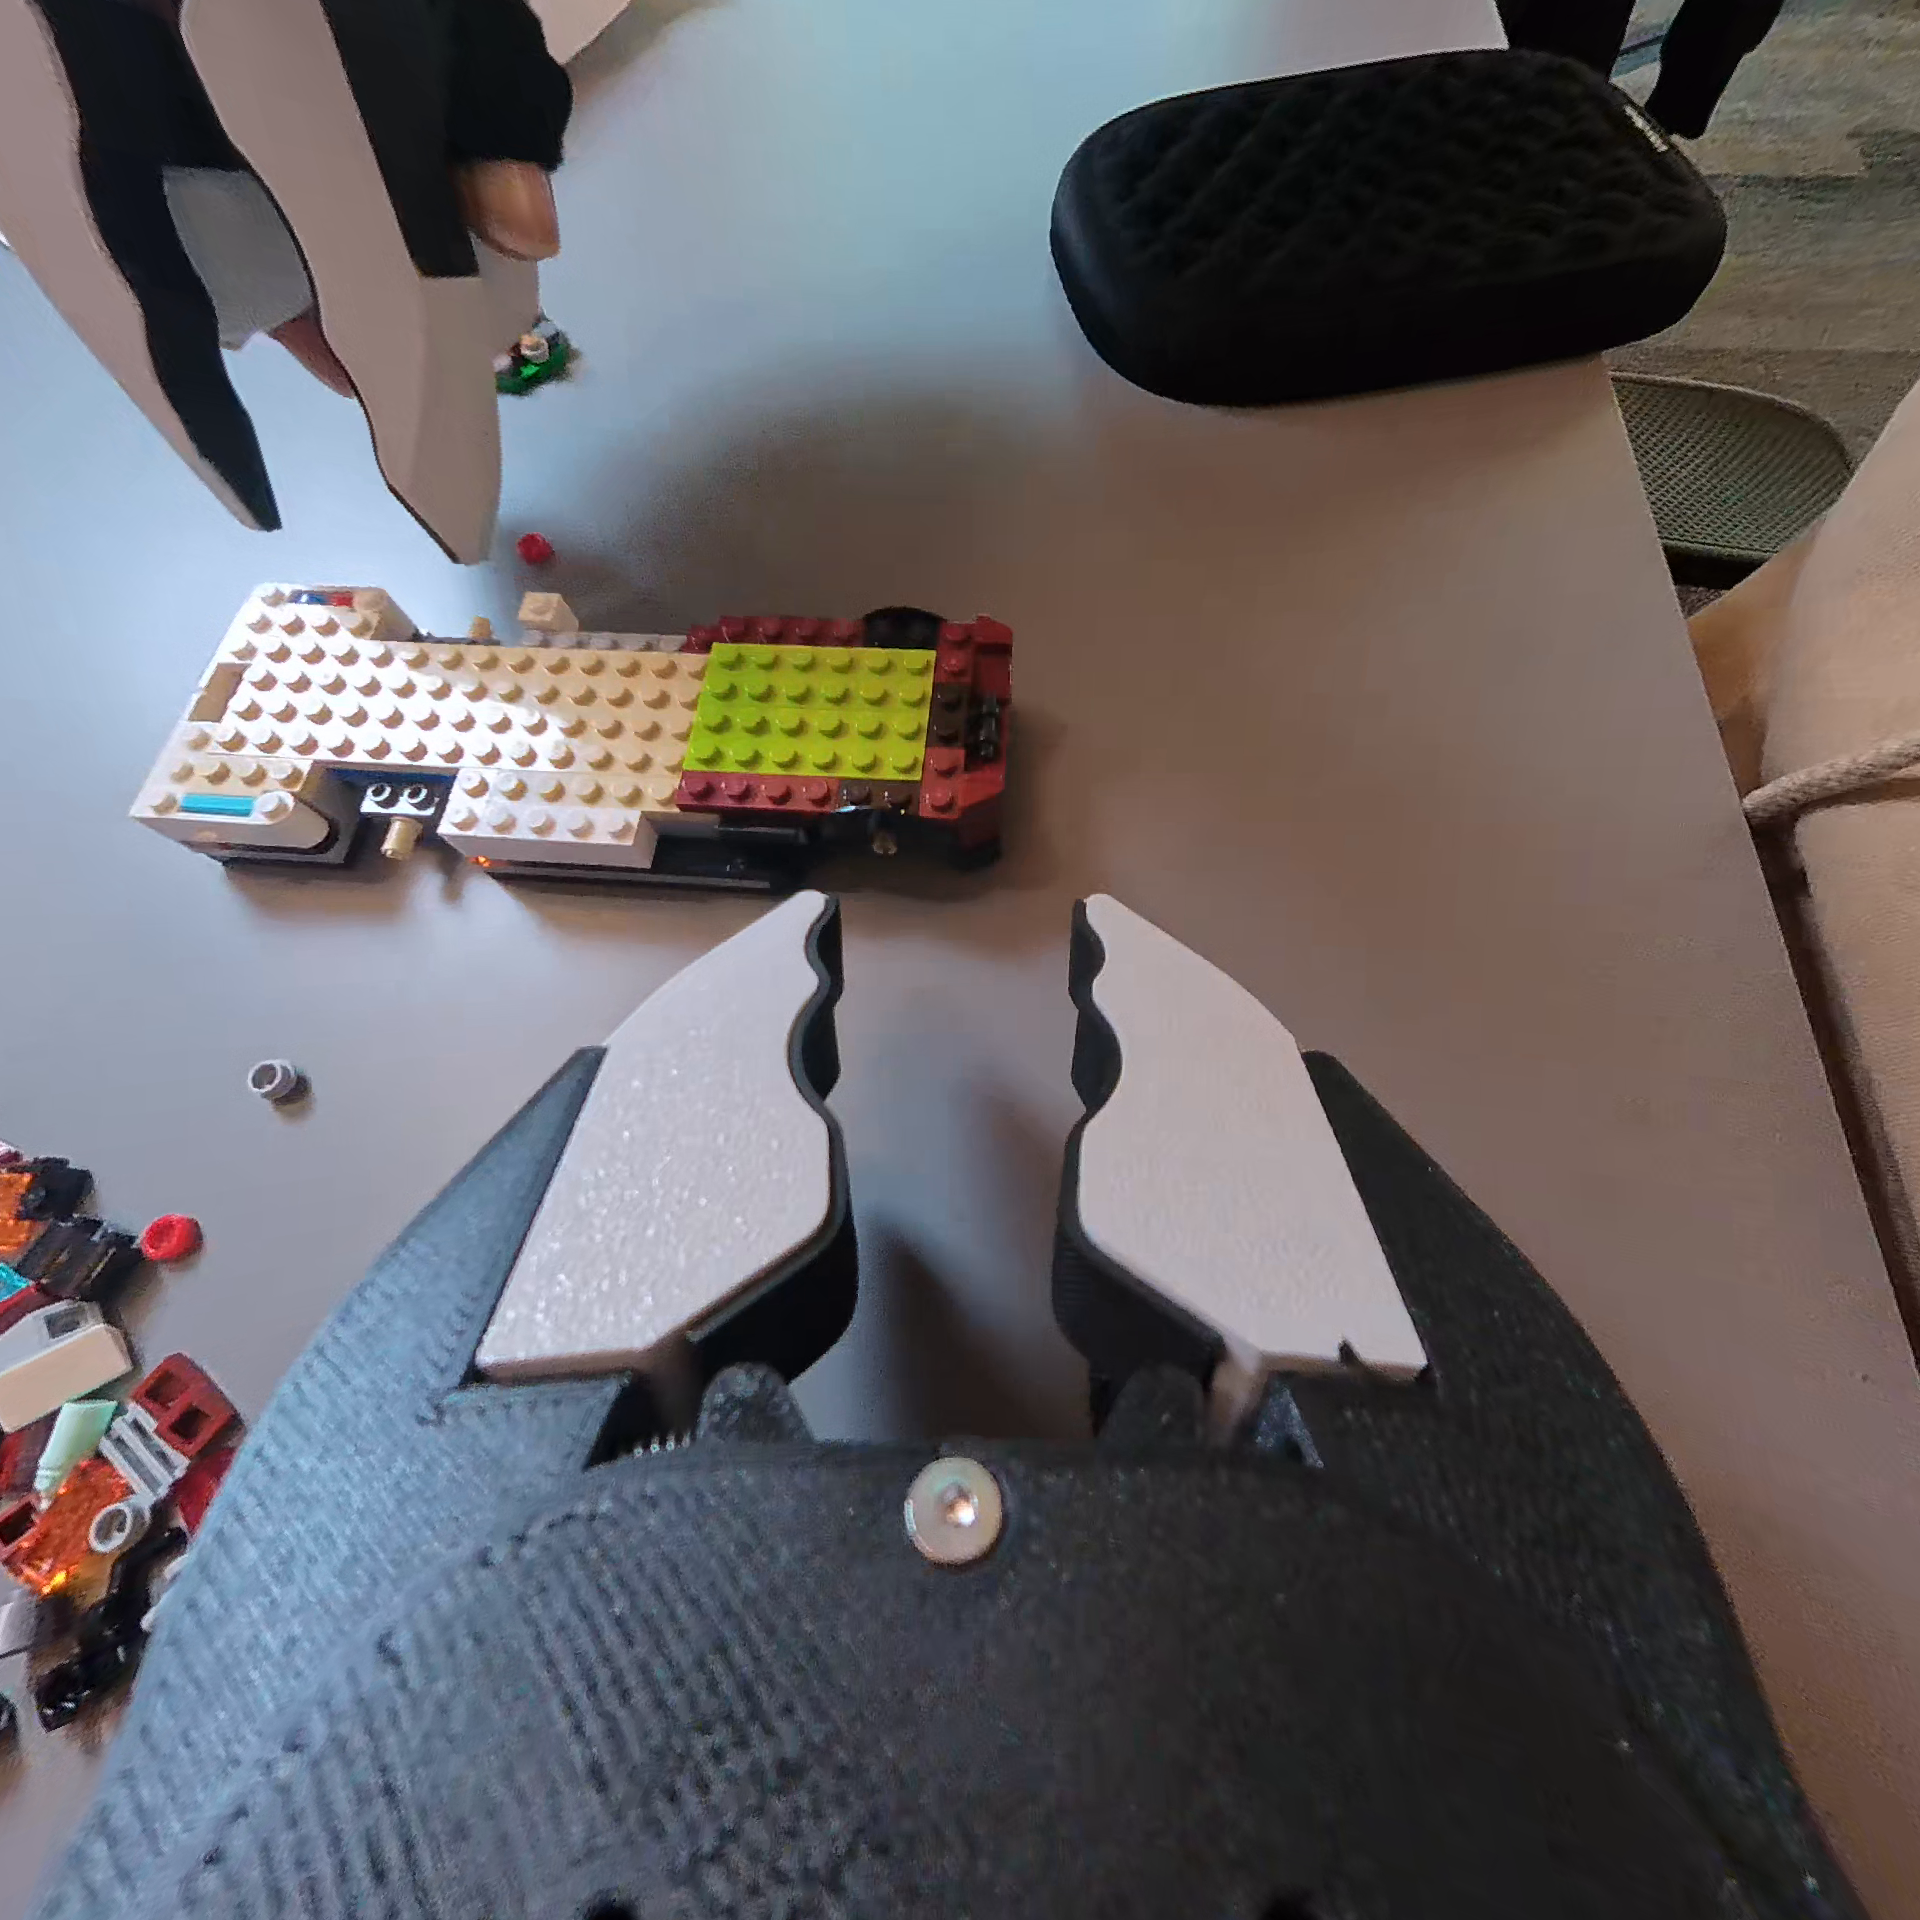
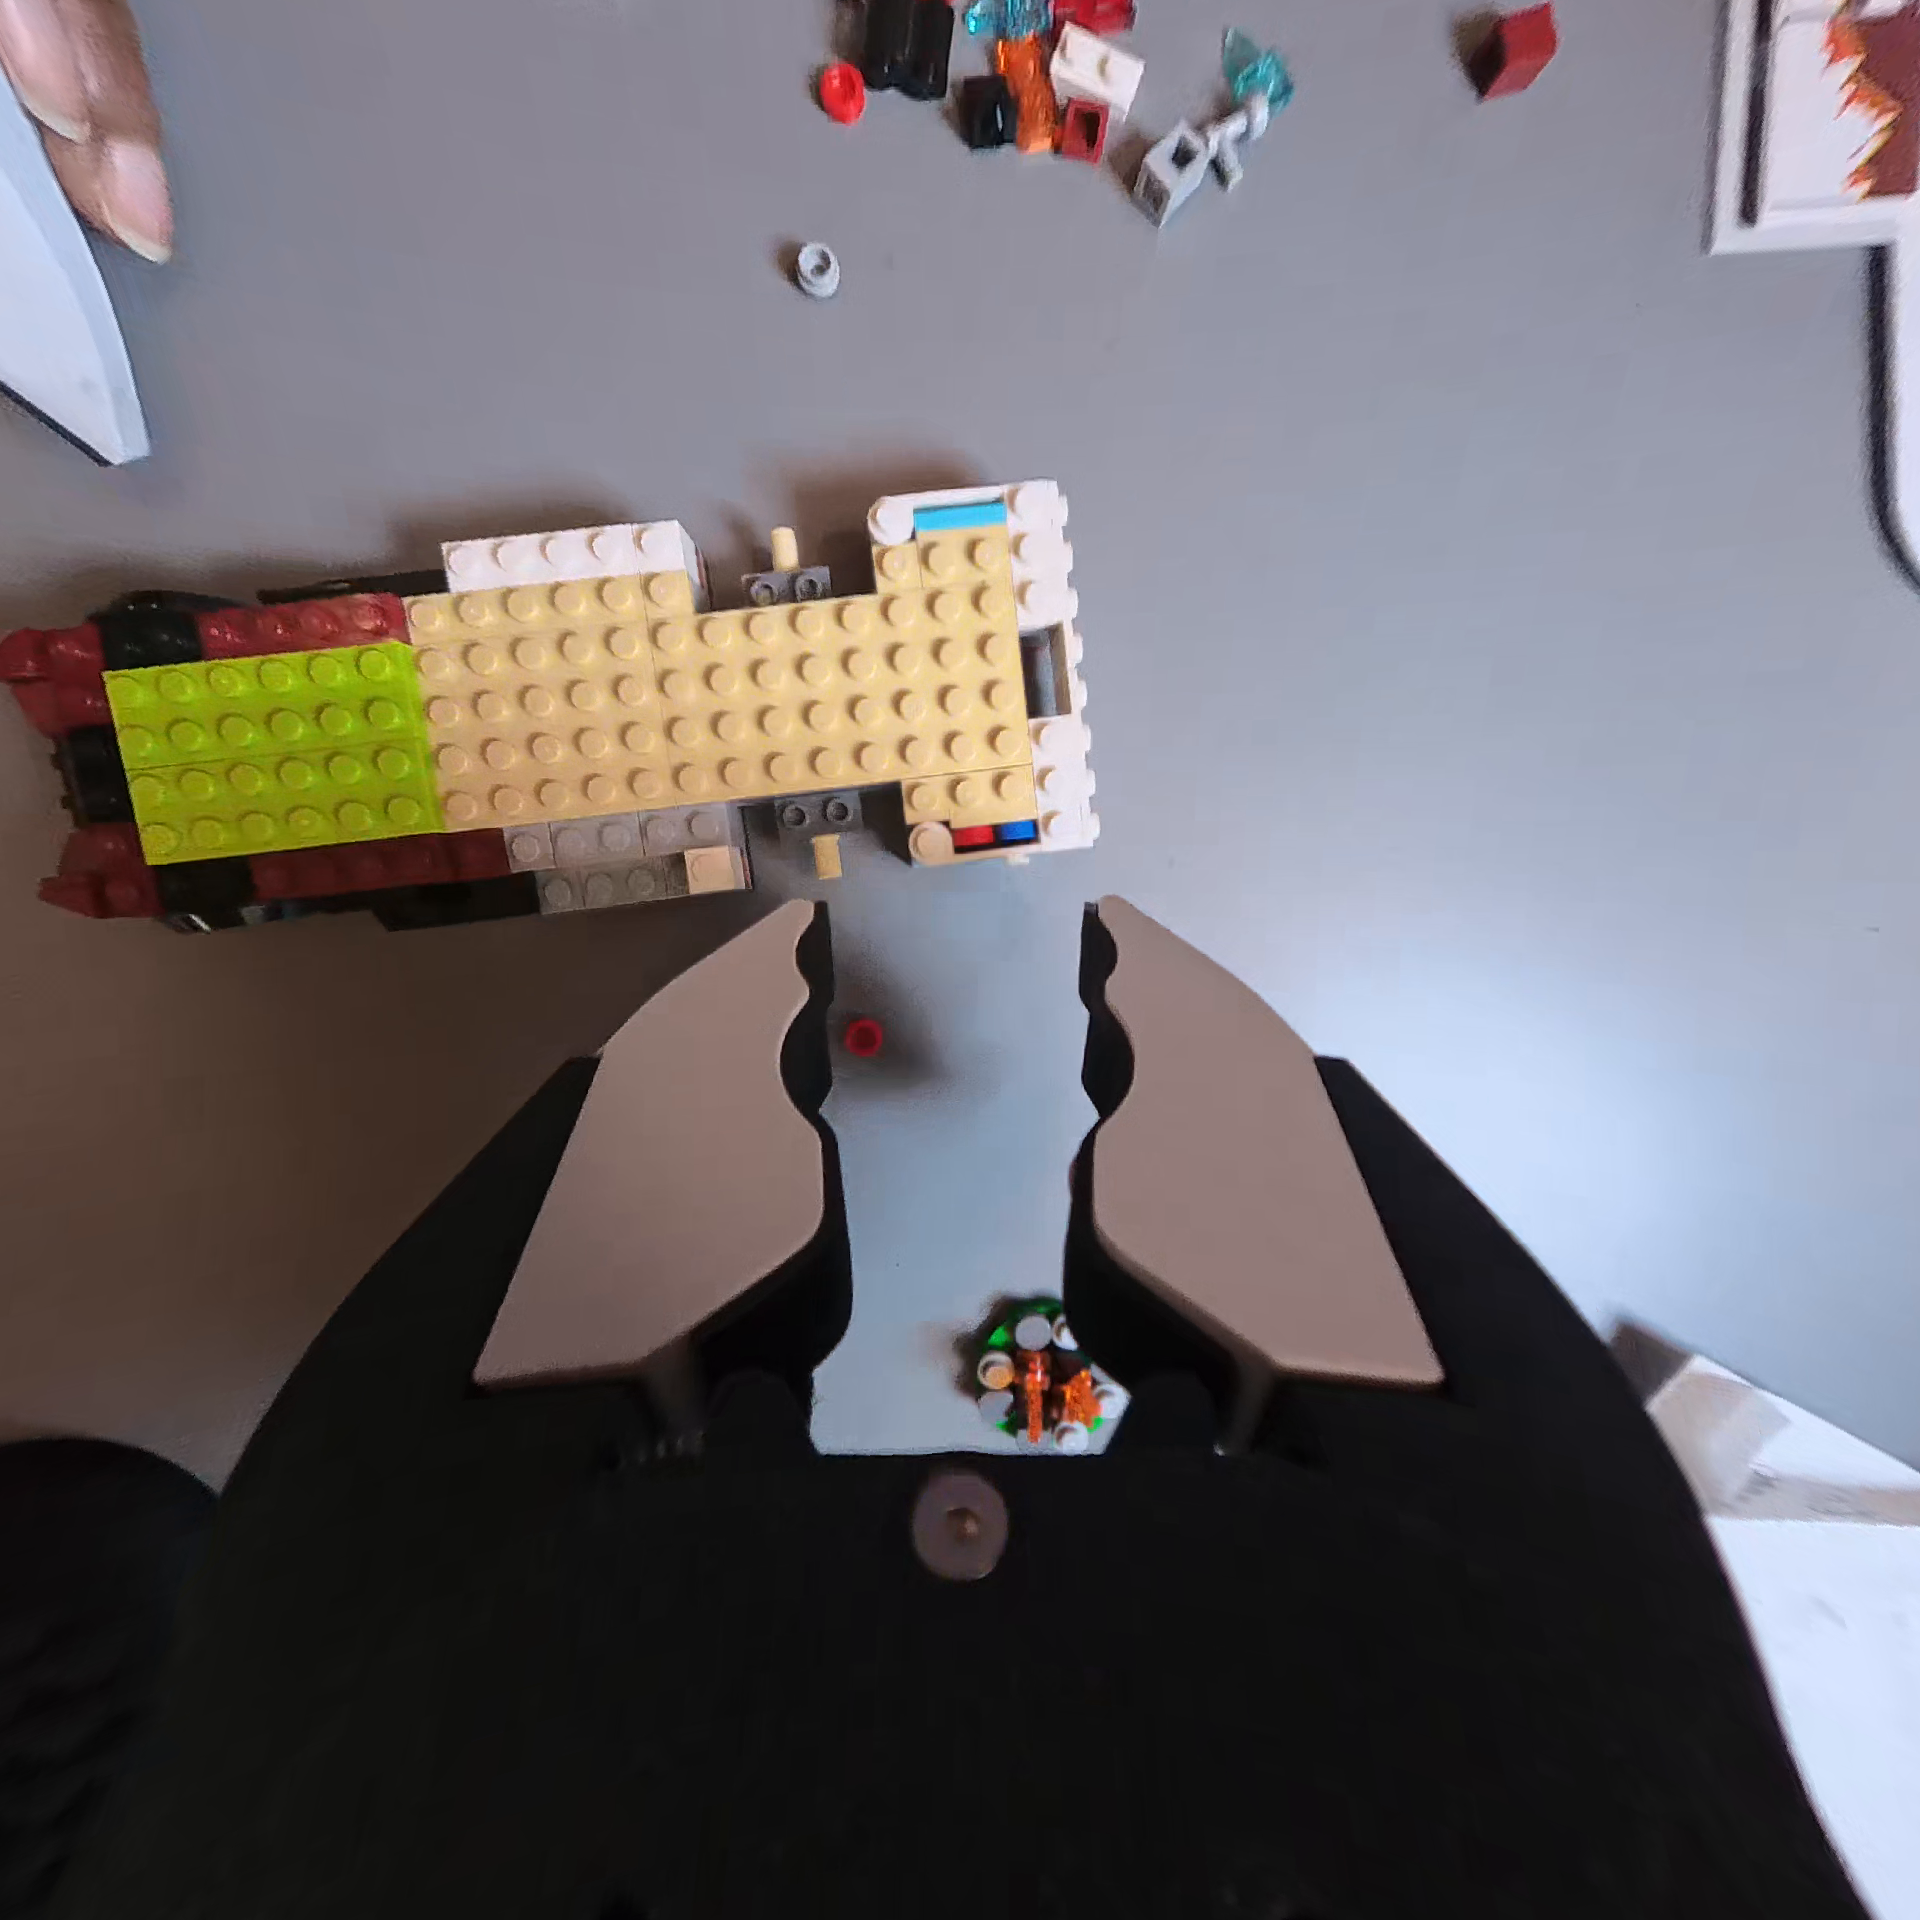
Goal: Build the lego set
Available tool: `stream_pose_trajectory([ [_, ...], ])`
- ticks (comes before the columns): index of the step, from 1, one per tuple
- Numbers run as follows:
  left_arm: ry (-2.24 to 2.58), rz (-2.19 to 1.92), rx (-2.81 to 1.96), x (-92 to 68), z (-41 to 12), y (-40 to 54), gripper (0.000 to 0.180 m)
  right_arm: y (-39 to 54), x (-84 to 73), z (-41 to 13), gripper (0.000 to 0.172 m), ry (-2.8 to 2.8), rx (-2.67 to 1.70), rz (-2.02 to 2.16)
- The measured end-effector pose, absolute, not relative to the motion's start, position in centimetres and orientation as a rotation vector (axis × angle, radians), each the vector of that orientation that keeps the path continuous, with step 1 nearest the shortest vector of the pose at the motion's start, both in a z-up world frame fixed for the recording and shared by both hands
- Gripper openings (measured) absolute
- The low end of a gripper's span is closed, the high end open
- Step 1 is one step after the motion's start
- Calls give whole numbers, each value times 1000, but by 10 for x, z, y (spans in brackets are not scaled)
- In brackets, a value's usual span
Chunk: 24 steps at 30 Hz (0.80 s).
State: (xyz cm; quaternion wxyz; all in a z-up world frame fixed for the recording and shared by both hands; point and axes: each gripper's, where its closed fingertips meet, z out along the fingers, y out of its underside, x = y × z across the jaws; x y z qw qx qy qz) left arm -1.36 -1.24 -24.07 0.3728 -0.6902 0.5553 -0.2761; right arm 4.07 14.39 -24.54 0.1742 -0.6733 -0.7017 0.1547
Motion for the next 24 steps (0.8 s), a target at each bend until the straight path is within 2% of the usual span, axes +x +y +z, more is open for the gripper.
stream_pose_trajectory([
  [11,1381,-659,-1753,-23,-232,-3,42,119,-5,-246,50,-2086,-1892,751],
  [20,1164,-600,-1730,-59,-203,29,39,65,-9,-244,85,-2017,-1976,536],
  [24,1140,-549,-1727,-66,-201,37,39,46,1,-249,89,-1803,-2100,452],
])
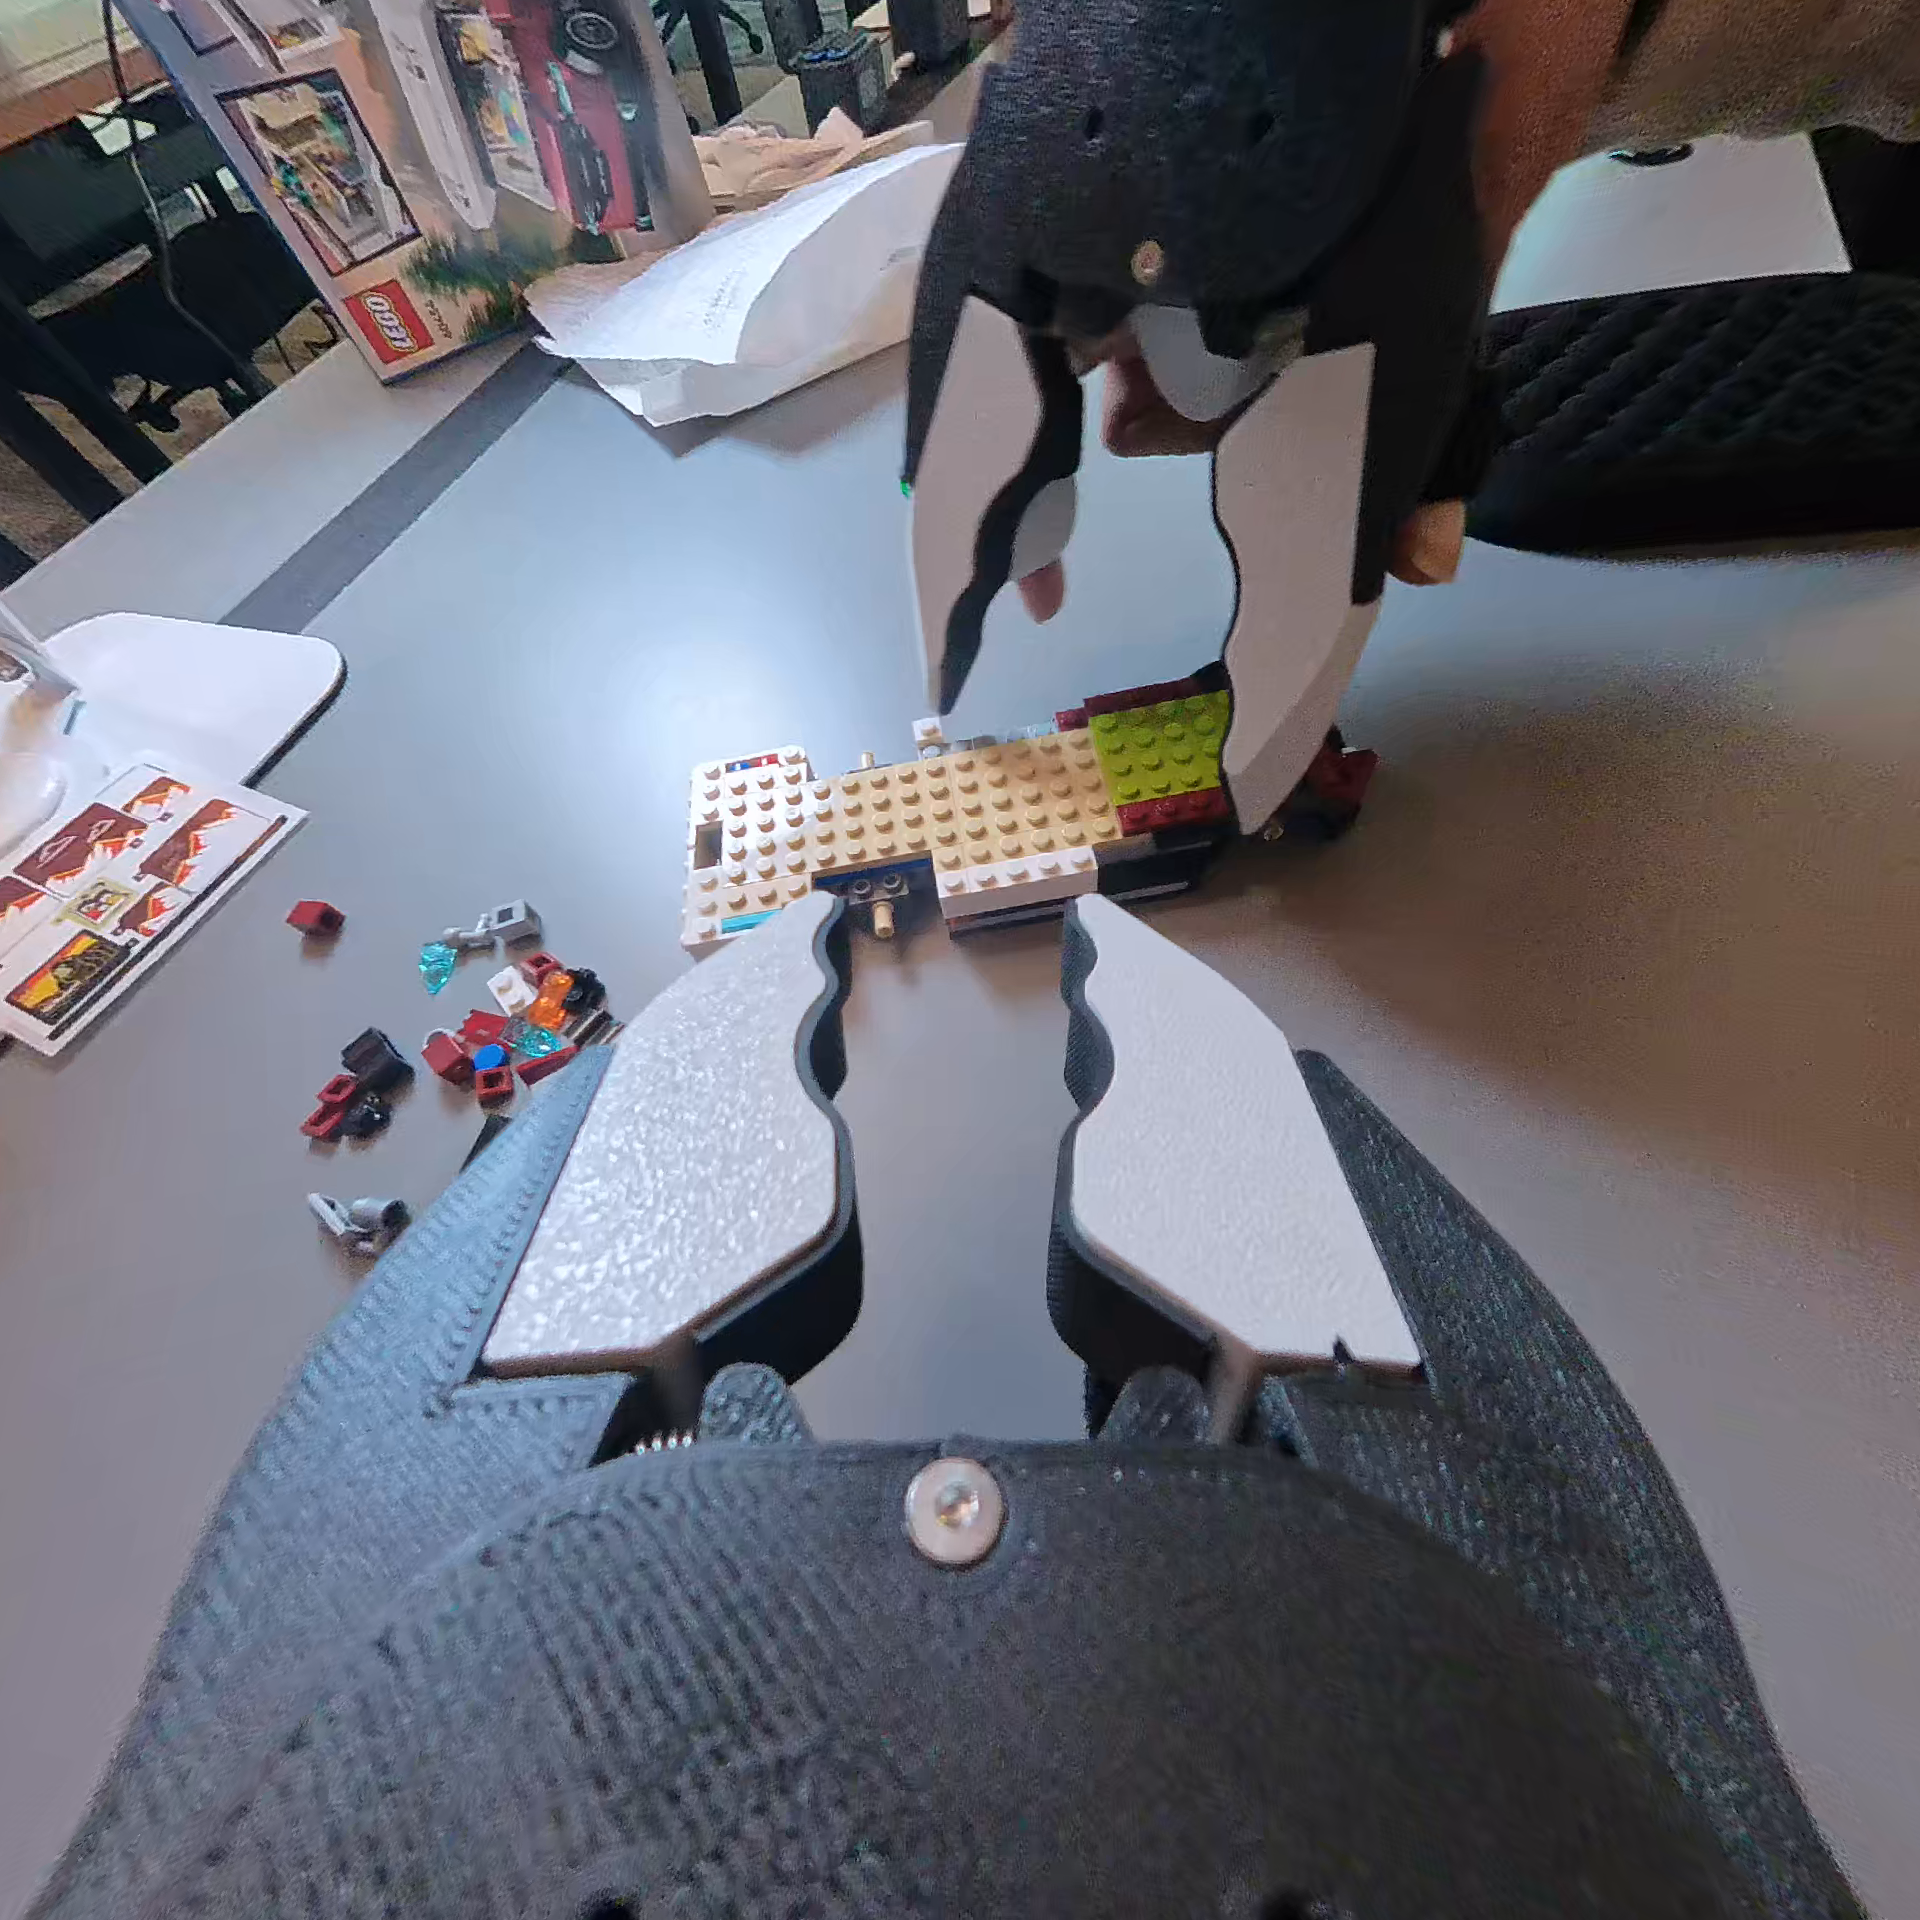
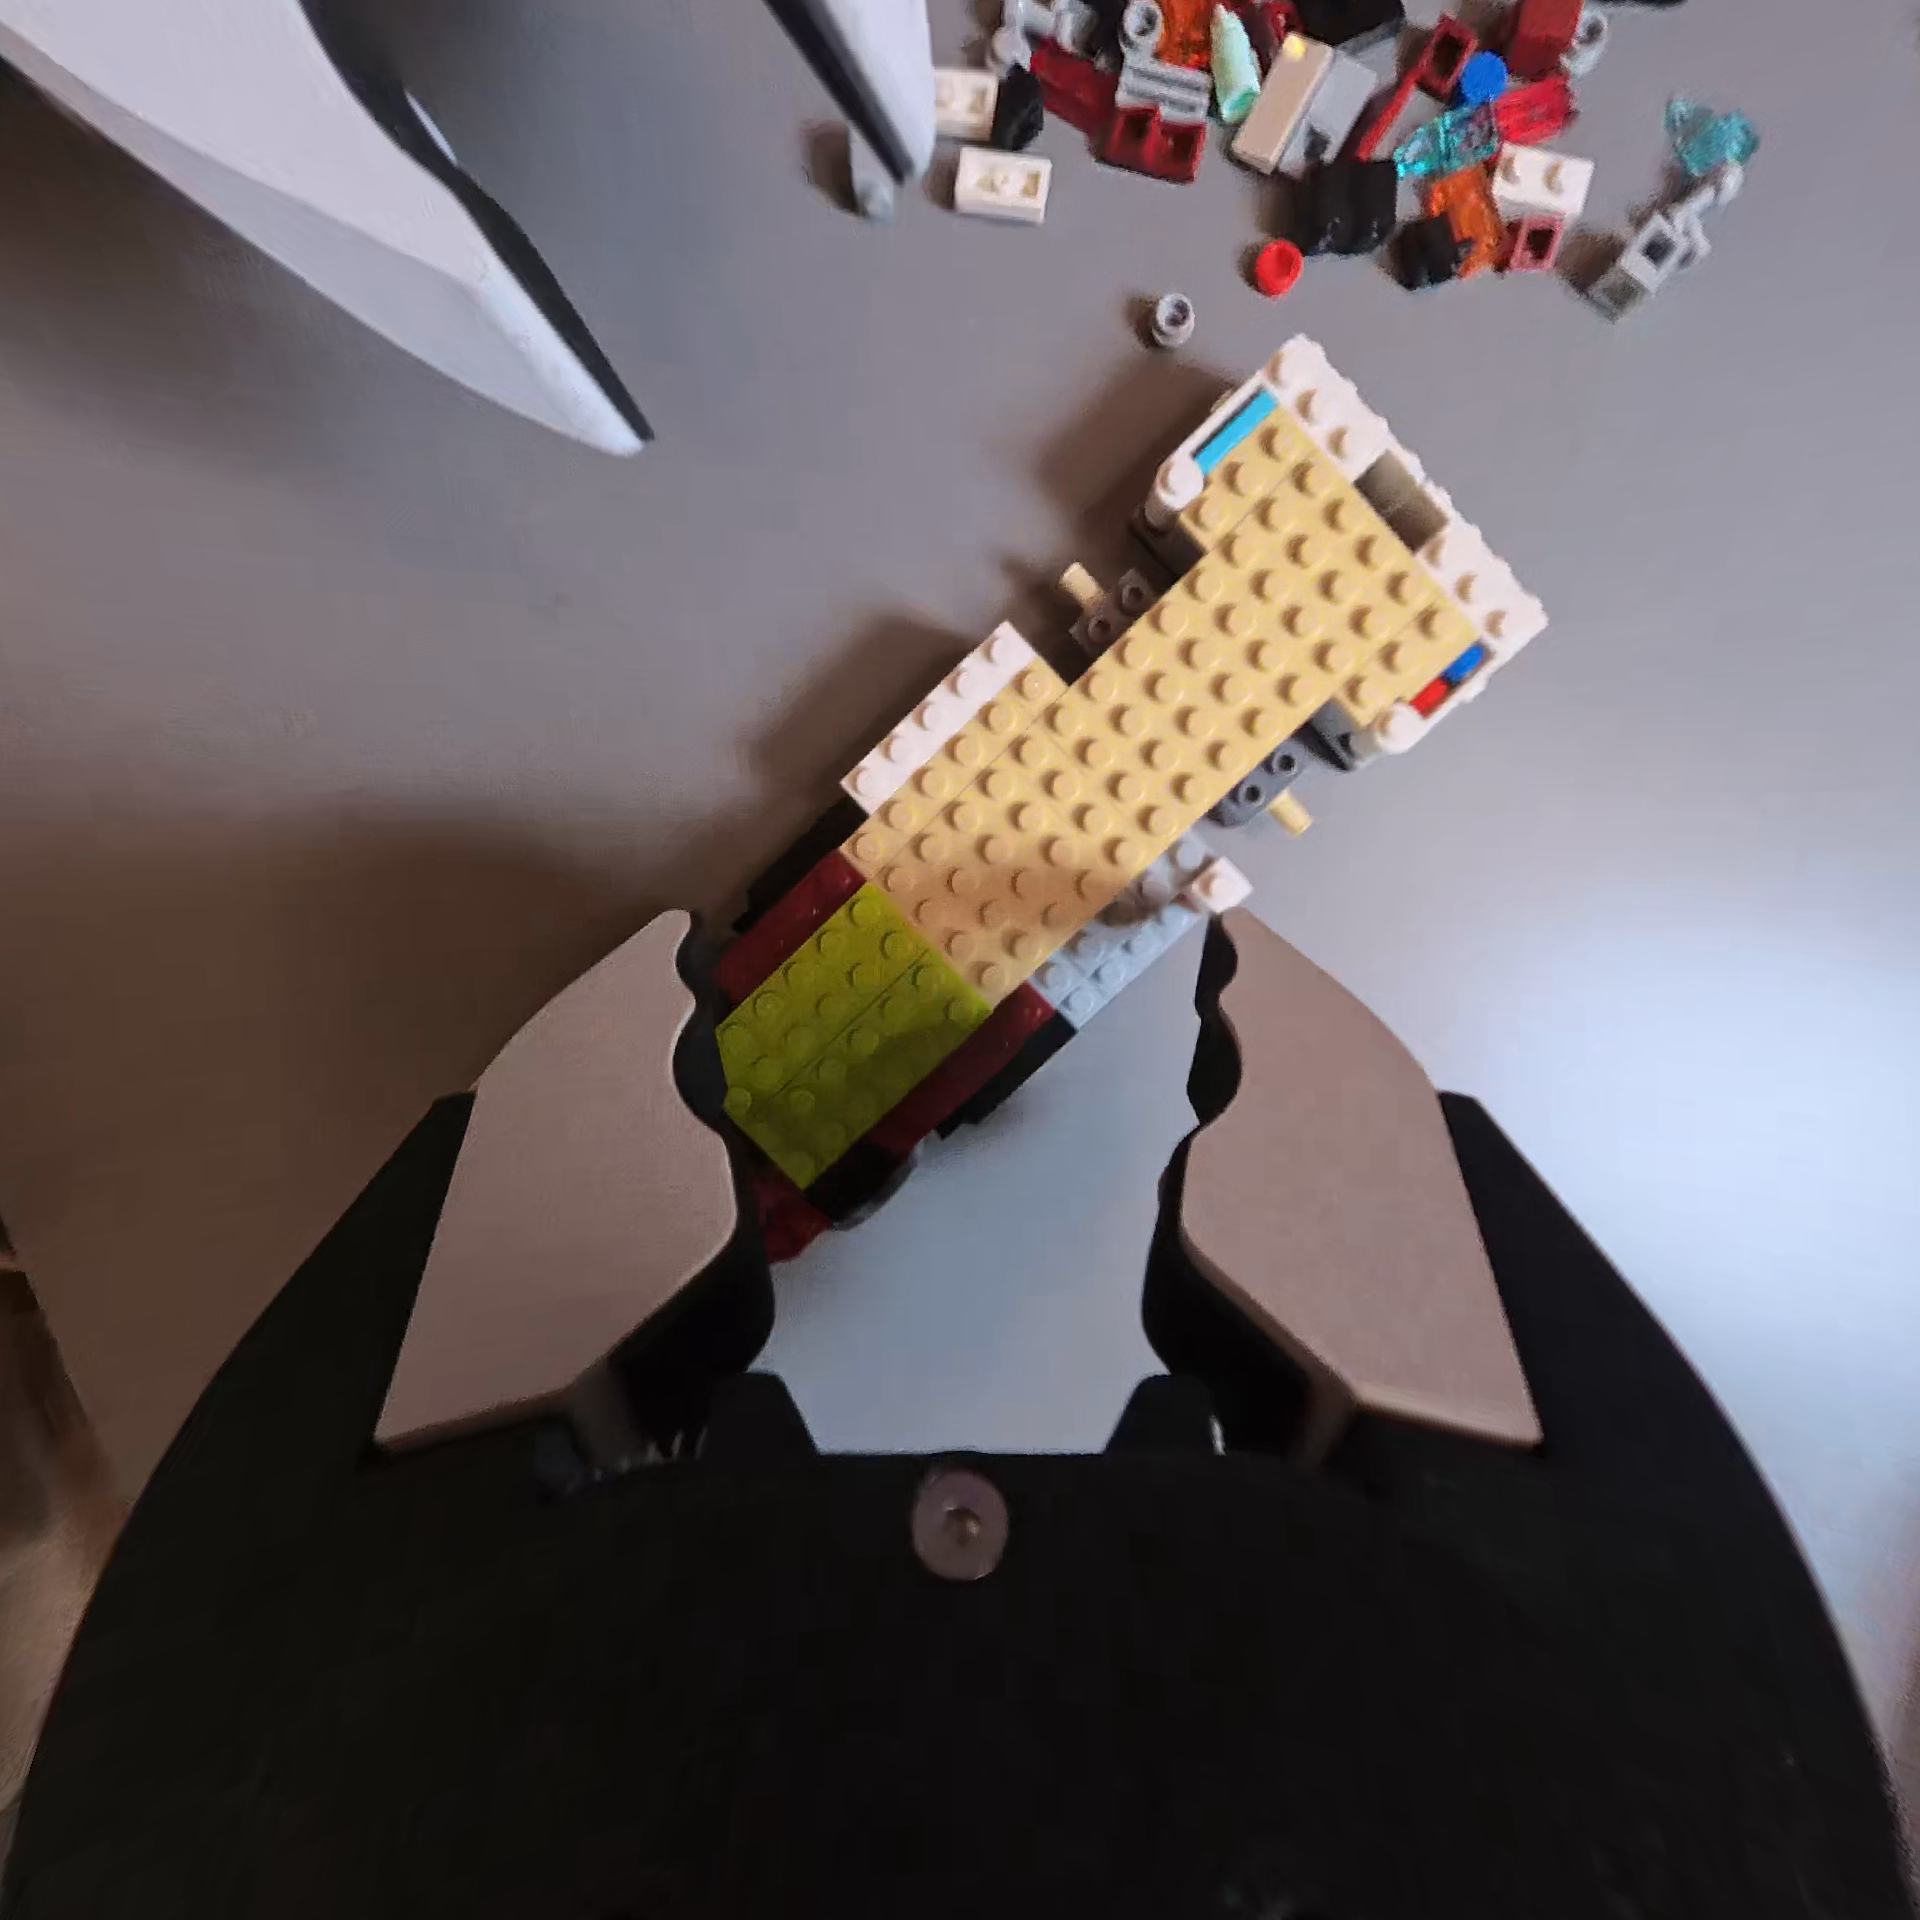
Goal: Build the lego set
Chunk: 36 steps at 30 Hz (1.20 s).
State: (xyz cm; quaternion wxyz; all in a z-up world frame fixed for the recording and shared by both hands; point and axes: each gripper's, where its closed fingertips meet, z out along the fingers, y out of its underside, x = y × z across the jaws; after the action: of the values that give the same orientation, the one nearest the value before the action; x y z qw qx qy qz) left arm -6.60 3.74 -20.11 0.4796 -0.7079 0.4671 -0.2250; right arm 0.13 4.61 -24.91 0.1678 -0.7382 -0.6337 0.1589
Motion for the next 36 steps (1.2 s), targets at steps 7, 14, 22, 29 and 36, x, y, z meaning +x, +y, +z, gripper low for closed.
stream_pose_trajectory([
  [7,1141,-526,-1735,-67,-204,38,40,38,10,-257,79,-1831,-2112,434],
  [14,1131,-515,-1752,-70,-207,41,41,52,41,-249,72,-2046,-1930,367],
  [22,1123,-513,-1772,-72,-212,45,43,49,41,-261,77,-1948,-1999,347],
  [29,1126,-506,-1789,-82,-211,47,51,43,32,-260,64,-2164,-1764,330],
  [36,1268,-613,-1825,-83,-220,25,70,20,8,-259,63,-2211,-1629,420],
])
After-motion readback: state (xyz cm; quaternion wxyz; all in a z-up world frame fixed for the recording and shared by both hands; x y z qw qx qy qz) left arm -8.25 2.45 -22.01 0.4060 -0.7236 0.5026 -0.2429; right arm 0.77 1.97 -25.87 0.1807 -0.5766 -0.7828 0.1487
